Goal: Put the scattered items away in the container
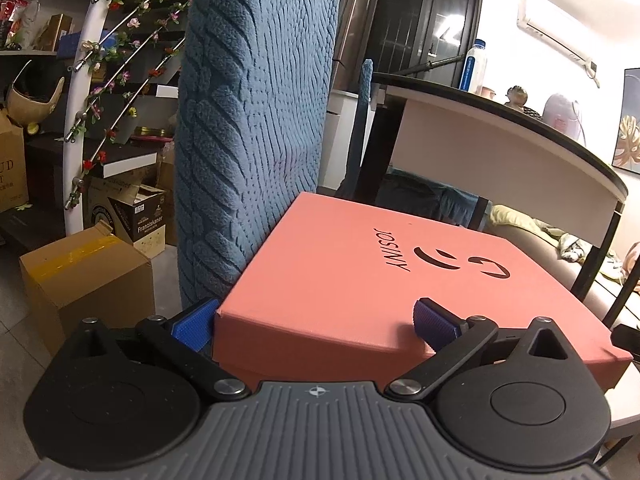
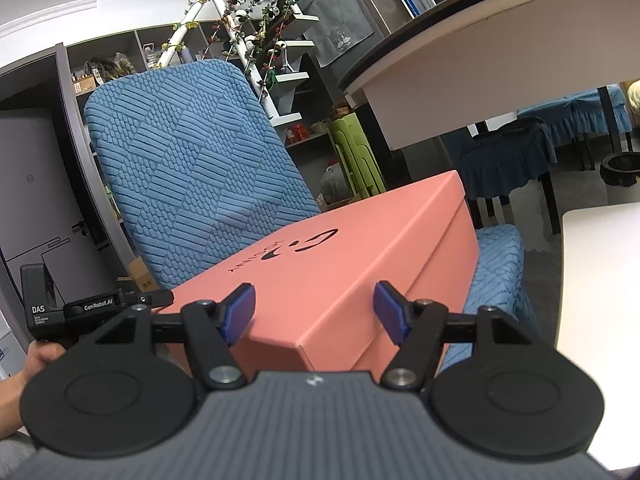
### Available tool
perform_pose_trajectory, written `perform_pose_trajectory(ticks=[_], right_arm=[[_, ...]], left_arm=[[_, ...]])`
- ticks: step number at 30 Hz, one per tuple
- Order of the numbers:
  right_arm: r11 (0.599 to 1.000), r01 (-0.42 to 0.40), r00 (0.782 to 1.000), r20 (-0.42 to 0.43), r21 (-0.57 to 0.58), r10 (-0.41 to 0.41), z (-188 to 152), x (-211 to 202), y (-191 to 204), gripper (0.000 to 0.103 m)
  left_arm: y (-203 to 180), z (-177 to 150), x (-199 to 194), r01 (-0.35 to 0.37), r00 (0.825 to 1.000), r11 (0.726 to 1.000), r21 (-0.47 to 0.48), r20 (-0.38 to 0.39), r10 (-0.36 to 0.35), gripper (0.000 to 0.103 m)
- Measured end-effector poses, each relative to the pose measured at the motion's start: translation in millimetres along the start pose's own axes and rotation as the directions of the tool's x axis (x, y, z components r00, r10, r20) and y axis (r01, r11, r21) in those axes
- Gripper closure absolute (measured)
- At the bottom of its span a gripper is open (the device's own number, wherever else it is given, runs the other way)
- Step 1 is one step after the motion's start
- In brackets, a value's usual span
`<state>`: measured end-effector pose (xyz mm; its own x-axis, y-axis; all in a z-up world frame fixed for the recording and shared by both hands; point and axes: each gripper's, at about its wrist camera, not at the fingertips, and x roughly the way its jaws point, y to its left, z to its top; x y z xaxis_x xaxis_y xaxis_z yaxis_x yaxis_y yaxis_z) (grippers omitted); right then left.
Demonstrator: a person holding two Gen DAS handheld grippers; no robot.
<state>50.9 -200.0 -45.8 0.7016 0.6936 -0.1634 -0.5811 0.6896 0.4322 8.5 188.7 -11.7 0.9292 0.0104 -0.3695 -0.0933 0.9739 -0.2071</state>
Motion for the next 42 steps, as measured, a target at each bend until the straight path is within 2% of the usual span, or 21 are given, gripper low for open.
perform_pose_trajectory(ticks=[9,18,22,27,33,42], right_arm=[[0.999,0.028,1.0,0.015,-0.021,-0.028,-3,3,2,0.037],[0.998,0.056,0.998,-0.011,0.003,-0.056,-9,11,-7,0.042],[0.996,0.078,0.997,0.0,-0.034,-0.078,-4,6,-2,0.051],[0.988,0.124,0.992,0.032,-0.088,-0.122,4,-9,7,0.051],[0.974,0.206,0.978,0.064,-0.091,-0.2,15,-30,18,0.051],[0.928,0.359,0.933,0.052,-0.096,-0.356,20,-71,32,0.05]], left_arm=[[-2,2,13,-0.004,1.0,1.0,0.009,-0.001,0.004,0.0],[-1,-3,25,-0.013,1.0,1.0,0.011,-0.022,0.013,0.0],[-10,-1,13,-0.019,1.0,0.999,0.039,0.012,0.019,0.0],[-37,1,-7,0.03,0.998,0.996,0.08,0.048,-0.034,0.0],[-89,-3,-34,0.061,0.993,0.98,0.188,0.088,-0.079,0.0],[-125,-5,-77,0.065,0.995,0.986,0.155,0.06,-0.075,0.0]])
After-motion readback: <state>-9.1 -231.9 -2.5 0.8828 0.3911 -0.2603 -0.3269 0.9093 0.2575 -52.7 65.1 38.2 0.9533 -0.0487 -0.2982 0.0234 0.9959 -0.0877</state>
